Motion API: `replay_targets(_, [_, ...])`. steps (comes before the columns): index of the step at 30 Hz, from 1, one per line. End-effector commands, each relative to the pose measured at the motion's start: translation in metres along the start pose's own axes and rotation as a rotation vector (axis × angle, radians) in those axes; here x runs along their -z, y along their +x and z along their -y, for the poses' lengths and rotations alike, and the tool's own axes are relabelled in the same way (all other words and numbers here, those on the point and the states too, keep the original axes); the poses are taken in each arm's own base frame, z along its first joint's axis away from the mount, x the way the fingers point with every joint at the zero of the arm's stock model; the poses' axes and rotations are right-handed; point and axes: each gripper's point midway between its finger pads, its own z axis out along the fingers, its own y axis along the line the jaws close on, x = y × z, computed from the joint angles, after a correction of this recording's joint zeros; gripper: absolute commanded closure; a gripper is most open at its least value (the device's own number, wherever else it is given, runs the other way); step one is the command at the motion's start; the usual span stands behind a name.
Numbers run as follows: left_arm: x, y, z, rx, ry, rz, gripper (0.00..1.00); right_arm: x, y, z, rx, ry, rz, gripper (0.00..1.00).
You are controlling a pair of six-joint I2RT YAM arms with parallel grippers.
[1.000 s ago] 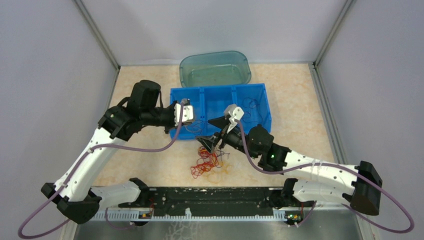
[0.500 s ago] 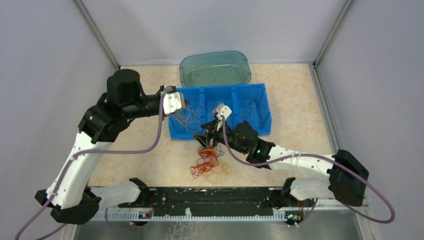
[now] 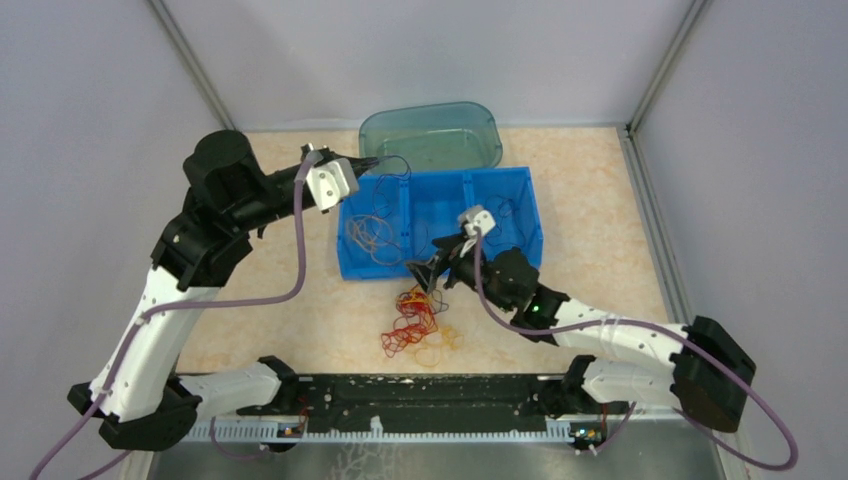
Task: Untangle the cables
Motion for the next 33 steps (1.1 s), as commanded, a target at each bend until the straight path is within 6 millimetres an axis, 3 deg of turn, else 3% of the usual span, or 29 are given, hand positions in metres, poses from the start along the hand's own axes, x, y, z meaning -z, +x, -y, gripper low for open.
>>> replay_targets(1, [-0.017,0.014,0.005,0.067,0.003,-0.011,1.0,0.021,-0.067,0.02,-0.029,0.068,0.192,0.14])
replay_targets(5, [-0.03,0.015,0.014,0.15,0.059,0.001,1.0,0.03,-0.089,0.025,-0.012,0.055,0.24,0.16])
replay_targets(10, [-0.046,0.014,0.025,0.233,0.143,0.013,1.0,0.028,-0.114,0.013,0.064,-0.026,0.25,0.12])
replay_targets(16, [-0.06,0.005,0.026,0.273,0.187,0.044,1.0,0.006,-0.132,0.01,0.079,-0.075,0.259,0.15])
replay_targets(20, [-0.059,0.005,0.032,0.287,0.206,0.048,1.0,-0.011,-0.141,0.005,0.076,-0.115,0.257,0.24])
replay_targets(25, [-0.055,0.008,0.037,0.28,0.211,0.047,1.0,-0.025,-0.149,0.007,0.051,-0.152,0.269,0.59])
replay_targets(28, [-0.053,0.008,0.037,0.276,0.207,0.046,0.99,-0.024,-0.156,0.025,0.042,-0.078,0.286,0.95])
replay_targets(29, [-0.052,0.01,0.037,0.273,0.202,0.041,0.96,-0.021,-0.158,0.036,0.037,-0.033,0.292,1.0])
replay_targets(30, [-0.052,0.012,0.037,0.271,0.194,0.033,0.86,-0.018,-0.161,0.049,0.032,0.016,0.299,1.0])
replay_targets(32, [-0.052,0.023,0.036,0.273,0.167,-0.005,0.46,-0.01,-0.166,0.078,0.021,0.13,0.301,1.0])
replay_targets(33, [-0.052,0.03,0.036,0.268,0.16,-0.028,0.33,-0.005,-0.168,0.092,0.026,0.184,0.296,1.0])
